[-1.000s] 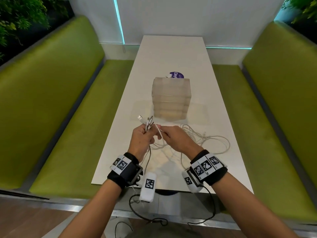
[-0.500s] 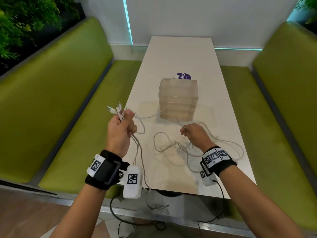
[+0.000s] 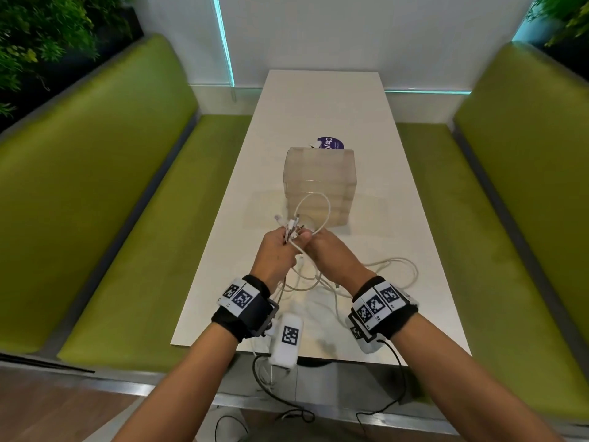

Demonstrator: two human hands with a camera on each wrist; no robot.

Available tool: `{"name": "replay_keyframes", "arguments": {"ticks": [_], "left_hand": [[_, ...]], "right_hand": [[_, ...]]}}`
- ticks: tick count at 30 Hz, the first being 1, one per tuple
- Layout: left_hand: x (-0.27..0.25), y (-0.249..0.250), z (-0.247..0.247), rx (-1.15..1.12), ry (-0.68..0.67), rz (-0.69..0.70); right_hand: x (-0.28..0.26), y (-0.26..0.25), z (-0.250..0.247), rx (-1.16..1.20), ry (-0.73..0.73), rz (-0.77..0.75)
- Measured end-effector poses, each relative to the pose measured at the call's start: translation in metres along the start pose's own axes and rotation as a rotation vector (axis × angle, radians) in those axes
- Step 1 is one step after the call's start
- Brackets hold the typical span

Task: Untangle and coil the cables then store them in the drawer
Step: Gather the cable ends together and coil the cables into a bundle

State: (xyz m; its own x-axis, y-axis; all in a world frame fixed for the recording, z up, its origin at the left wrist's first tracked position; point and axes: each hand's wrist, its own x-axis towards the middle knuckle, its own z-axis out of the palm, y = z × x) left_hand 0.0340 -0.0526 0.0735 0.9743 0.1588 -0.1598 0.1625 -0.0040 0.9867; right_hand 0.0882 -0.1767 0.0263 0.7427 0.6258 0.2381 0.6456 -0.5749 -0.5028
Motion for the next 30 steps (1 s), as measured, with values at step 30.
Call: {"name": "replay_keyframes", "arguments": {"ticks": [30], "left_hand": [[0.015,-0.017,-0.012,0.208,0.095,0.047]], "right_hand": [[-0.012,0.022,-0.008,0.109,0.157,0.197]]}}
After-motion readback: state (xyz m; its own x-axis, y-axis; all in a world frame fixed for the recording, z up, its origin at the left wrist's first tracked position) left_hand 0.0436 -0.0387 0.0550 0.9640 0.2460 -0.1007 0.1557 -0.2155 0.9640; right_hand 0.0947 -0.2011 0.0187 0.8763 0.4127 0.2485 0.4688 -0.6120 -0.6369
